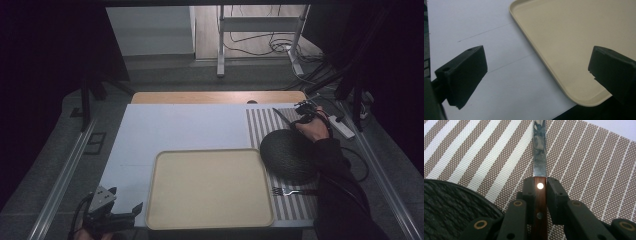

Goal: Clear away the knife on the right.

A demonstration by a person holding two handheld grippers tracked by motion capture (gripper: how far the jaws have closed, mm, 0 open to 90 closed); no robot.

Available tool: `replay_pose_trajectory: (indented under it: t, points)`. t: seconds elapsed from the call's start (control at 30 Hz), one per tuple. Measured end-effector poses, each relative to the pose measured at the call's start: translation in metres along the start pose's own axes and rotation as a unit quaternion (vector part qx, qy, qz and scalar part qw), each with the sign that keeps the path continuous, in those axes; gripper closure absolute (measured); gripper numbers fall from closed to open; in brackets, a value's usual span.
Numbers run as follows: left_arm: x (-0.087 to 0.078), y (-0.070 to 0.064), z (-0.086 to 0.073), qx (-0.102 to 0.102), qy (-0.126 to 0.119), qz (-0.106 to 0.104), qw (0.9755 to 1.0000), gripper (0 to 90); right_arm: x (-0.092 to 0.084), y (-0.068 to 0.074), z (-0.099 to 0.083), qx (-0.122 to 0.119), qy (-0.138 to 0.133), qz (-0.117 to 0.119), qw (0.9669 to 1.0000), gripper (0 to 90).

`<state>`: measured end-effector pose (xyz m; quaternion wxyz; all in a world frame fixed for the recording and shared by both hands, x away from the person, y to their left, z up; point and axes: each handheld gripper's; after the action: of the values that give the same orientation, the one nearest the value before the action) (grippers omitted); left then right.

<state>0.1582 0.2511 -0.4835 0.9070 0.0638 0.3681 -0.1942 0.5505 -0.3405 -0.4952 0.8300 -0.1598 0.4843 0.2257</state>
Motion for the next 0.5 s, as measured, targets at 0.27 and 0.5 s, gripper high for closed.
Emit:
replay_pose_trajectory:
  t: [0.27,0.5]
  points:
    - [0.000,0.000,0.000,0.000,0.000,0.000,1.0000,2.0,-0.004,-0.008,-0.004,0.000,-0.008,-0.014,0.9999,78.1]
    - [0.000,0.000,0.000,0.001,0.000,0.001,1.0000,2.1,-0.016,-0.019,-0.008,0.021,-0.030,-0.023,0.9991,78.1]
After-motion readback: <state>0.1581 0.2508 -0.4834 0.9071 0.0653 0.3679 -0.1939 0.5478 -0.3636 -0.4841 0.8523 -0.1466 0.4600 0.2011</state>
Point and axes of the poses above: each handheld gripper's, and its own axes: x roughly forward along the jaws, z roughly out of its top, y roughly to its left, and after that the axes turned 2 degrees about y, right-handed
